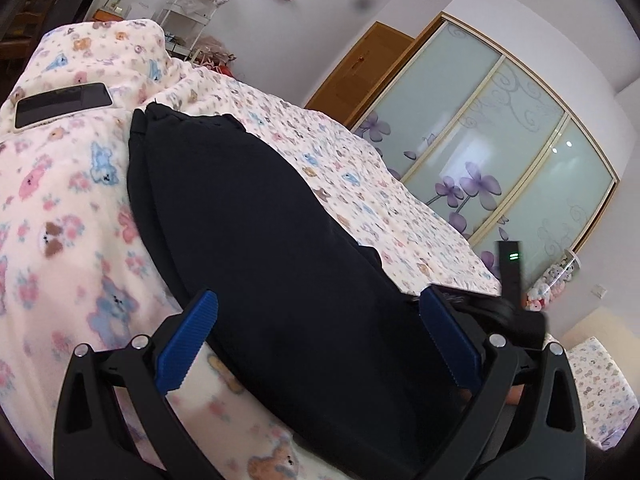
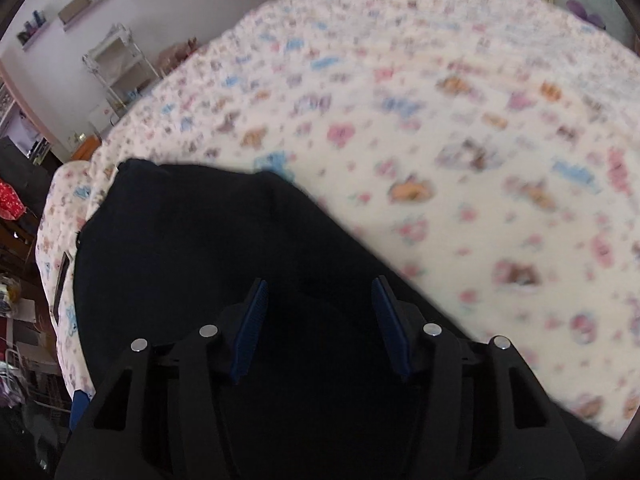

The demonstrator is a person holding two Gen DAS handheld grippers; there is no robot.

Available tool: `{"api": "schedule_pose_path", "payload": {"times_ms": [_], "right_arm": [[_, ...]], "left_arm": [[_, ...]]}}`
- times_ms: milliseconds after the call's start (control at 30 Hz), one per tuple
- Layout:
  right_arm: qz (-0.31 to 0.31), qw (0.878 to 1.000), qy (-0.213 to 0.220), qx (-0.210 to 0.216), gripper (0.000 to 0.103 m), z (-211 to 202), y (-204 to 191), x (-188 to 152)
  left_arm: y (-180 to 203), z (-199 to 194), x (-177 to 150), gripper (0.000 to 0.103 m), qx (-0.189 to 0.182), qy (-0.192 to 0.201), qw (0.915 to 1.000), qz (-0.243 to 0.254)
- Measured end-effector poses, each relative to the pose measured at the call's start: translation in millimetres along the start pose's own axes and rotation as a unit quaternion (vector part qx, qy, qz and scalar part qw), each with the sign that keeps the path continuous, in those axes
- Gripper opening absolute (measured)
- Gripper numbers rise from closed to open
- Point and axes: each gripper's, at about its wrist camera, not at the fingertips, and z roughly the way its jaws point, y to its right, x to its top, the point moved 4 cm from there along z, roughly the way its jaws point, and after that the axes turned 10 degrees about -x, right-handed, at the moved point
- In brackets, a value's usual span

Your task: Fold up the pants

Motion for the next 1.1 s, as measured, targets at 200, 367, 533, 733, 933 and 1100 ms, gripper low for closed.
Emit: {"api": "schedule_pose_path", "payload": {"times_ms": [200, 367, 533, 733, 933, 1100], "right_arm": [[-0.052, 0.994, 0.052, -0.085, 0.004, -10, -24, 10], [-0.073, 0.984, 0.074, -0.142, 0.0, -5, -25, 32], [-0.075, 0.983, 0.051, -0.157, 0.0, 14, -11, 11], [0.004, 0.995, 0.086, -0.039, 0.063, -67, 31, -19], [0.033, 0.999, 0.031, 0.006, 0.063, -86, 64, -60], [0.061, 0.995, 0.009, -0.075, 0.062, -52, 89, -70]], "left_arm": [[-4, 3, -4, 0.101, -0.007, -0.019, 0.9995, -0.023], [-3, 0, -3, 0.101, -0.004, -0.006, 0.9998, -0.018], [-3, 3, -2, 0.101, -0.001, -0.012, 0.9998, -0.015], [-7, 2, 2, 0.101, -0.001, -0.007, 0.9996, -0.026], [-3, -1, 1, 0.101, 0.008, 0.004, 0.9999, -0.008], [-1, 1, 4, 0.101, 0.025, 0.011, 0.9995, 0.016]]}}
